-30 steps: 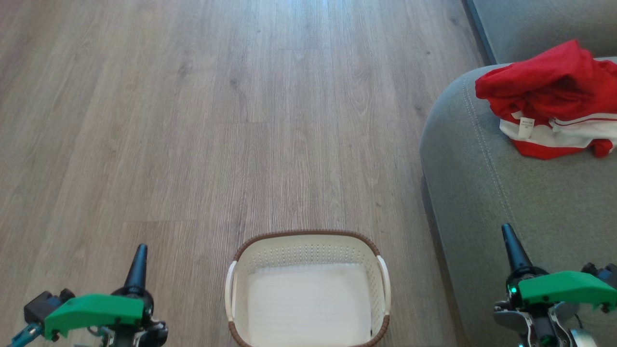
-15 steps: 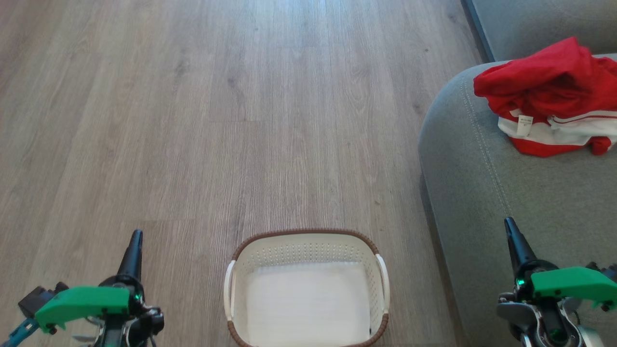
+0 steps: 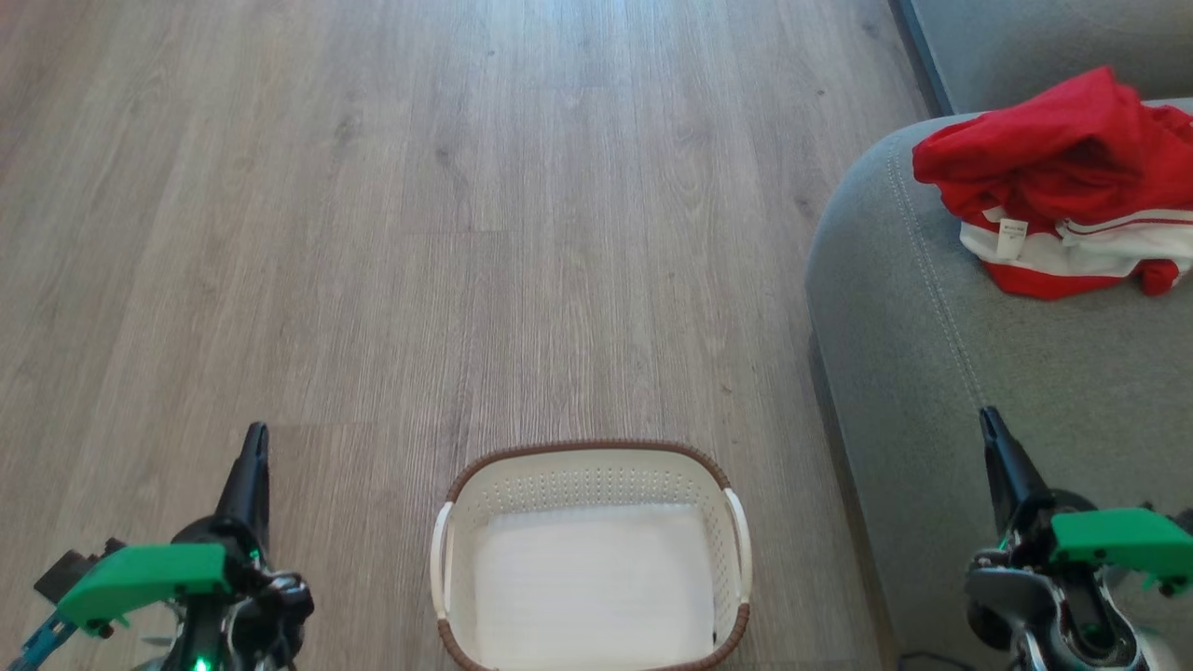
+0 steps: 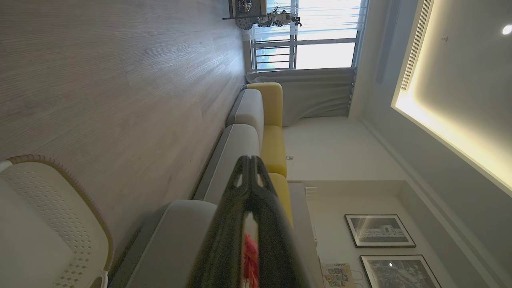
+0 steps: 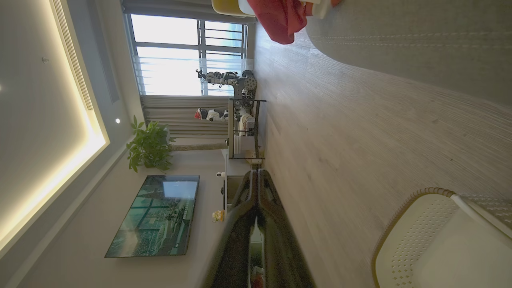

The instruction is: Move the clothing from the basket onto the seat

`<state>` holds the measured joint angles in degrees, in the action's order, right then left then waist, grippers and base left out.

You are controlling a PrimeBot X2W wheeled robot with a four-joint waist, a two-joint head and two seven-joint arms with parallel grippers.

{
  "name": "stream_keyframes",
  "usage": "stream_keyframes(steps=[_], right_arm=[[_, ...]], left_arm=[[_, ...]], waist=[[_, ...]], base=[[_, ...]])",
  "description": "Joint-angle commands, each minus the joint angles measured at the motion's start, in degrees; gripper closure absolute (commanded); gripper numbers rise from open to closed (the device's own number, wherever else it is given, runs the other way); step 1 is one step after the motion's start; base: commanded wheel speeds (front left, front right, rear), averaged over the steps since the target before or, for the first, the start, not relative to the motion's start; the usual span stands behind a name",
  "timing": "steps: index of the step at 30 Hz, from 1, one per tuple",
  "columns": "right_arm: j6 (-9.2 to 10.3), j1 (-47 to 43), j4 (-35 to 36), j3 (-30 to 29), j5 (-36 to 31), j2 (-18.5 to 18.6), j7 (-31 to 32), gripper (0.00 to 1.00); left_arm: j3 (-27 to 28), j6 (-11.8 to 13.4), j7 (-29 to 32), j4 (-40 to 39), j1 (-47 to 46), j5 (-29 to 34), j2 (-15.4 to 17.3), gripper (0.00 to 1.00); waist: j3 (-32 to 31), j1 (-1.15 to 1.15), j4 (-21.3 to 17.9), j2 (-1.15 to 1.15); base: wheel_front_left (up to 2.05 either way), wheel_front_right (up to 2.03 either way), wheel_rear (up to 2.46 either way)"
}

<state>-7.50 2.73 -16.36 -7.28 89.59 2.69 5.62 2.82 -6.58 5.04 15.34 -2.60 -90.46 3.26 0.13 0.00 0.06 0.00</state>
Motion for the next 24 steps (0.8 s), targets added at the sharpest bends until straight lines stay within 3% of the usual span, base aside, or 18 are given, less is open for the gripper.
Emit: stream_keyframes(steps=[1,24], right_arm=[[0.01,3.4,2.3,0.8,1.5,0.2,0.6,1.0],[0.01,3.5,2.3,0.7,2.5,0.2,0.9,1.0]], left_arm=[[2.7,-0.6,0.6,-1.4,-3.3,-1.4,0.3,1.0],[3.2,-0.9,1.0,-1.3,-3.6,-2.1,0.0,1.0]], waist=[[0.0,0.0,0.0,0.0],[0.0,0.0,-0.1,0.0]], base=[[0.0,0.0,0.0],[0.0,0.0,0.0]])
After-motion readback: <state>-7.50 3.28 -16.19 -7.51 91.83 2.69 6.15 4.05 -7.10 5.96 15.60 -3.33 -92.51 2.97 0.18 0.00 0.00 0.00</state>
